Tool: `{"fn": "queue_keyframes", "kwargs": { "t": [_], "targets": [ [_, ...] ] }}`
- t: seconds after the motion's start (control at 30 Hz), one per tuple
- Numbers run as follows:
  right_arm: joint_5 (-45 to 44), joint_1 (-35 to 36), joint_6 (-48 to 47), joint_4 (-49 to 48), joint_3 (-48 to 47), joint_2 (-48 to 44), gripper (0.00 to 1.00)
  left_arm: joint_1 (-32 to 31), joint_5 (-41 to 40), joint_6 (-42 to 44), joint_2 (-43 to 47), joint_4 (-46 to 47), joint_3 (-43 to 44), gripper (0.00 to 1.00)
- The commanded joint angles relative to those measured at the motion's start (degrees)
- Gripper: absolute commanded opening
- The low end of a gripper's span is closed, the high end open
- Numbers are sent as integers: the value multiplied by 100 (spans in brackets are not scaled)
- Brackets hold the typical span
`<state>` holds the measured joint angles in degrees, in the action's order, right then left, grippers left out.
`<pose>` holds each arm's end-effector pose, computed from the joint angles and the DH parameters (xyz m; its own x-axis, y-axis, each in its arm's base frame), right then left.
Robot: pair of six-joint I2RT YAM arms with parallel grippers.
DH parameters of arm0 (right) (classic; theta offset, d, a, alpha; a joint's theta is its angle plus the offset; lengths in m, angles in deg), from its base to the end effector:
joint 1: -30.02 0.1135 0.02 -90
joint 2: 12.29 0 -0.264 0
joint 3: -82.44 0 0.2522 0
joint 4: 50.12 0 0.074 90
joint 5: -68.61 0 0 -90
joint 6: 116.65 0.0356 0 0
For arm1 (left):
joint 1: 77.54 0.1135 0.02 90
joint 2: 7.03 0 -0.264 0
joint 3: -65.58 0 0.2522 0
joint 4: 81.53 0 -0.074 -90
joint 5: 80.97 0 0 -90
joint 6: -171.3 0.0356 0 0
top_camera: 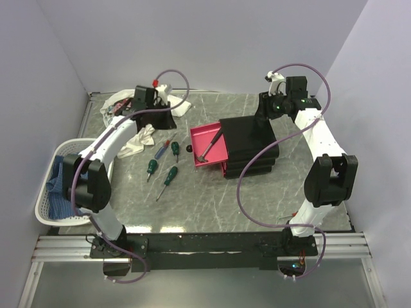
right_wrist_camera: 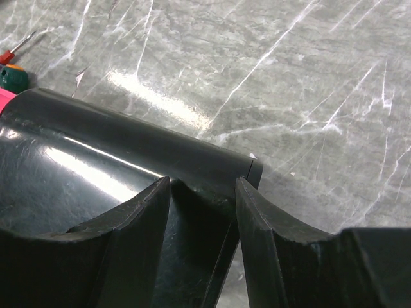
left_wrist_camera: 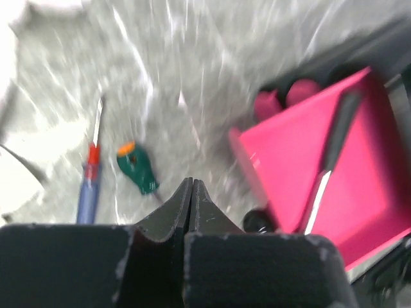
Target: Sort the tools into containers
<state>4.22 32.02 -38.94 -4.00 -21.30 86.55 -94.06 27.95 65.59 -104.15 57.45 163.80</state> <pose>0.3909 0.0290 0.3260 -0.5676 -0.2119 -0.7956 -0.4884 0.8646 0.1182 0.3682 -0.1212 0.3112 -0.7296 -0.0508 -0.6820 0.3219 0.8544 -0.4080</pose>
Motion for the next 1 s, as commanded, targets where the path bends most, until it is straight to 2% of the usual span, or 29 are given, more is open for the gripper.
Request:
{"fn": "queue_keyframes", "kwargs": {
  "t": [0.0, 0.13, 0.47, 0.97],
  "targets": [
    [-179, -51, -19, 526, 67, 179, 53, -124, 393, 568, -210, -210, -53, 1],
    [-231, -51, -62, 508, 155, 135, 53, -211, 612, 419, -447, 142, -63, 1],
    [-275, -51, -89, 491, 182, 99, 53, -1037, 1193, 375, -888, -165, 650, 1],
    [-144, 2, -89, 517, 270, 170, 54, -1688, 1299, -169, -1687, 142, 1784, 1]
  ]
}}
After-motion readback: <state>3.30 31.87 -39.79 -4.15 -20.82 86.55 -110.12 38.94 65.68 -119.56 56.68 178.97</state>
